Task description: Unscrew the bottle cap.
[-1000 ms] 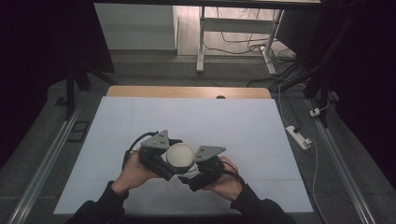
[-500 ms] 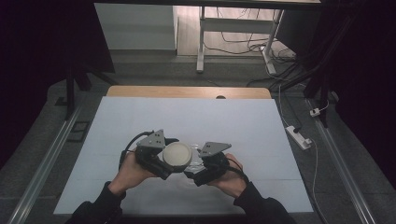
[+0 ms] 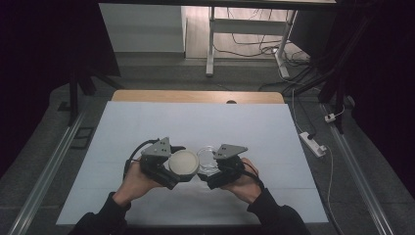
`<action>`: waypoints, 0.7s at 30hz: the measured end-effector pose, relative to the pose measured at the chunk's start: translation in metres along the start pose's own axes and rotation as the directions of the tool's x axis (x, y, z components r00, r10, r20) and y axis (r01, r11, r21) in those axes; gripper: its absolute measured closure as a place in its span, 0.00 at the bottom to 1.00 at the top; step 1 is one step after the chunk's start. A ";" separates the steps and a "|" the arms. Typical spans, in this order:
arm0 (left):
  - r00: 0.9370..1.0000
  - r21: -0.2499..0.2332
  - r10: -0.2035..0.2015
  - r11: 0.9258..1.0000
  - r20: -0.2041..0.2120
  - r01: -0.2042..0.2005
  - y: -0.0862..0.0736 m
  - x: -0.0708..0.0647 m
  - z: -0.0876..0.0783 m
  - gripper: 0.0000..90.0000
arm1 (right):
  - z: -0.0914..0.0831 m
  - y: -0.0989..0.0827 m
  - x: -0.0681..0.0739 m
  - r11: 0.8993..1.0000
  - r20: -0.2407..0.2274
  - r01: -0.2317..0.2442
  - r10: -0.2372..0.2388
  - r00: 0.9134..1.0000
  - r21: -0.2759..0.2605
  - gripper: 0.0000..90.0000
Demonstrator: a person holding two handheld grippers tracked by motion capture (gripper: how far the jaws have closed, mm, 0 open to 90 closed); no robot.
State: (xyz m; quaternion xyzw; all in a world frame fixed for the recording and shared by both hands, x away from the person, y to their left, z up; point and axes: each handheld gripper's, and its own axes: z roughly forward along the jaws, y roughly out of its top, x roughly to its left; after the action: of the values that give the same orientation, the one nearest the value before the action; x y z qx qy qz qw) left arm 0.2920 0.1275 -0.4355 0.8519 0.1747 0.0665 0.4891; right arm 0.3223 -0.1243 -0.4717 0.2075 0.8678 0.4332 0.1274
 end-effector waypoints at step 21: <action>1.000 0.000 0.004 1.000 0.015 -0.004 -0.012 -0.005 0.009 0.09 | 0.011 0.010 -0.027 0.999 0.048 -0.043 0.044 0.998 -0.013 0.07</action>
State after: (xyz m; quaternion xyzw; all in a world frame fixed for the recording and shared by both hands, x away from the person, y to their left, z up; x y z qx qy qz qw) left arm 0.2877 0.1236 -0.4500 0.8527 0.1694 0.0610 0.4905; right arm 0.3529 -0.1237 -0.4686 0.2360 0.8570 0.4362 0.1399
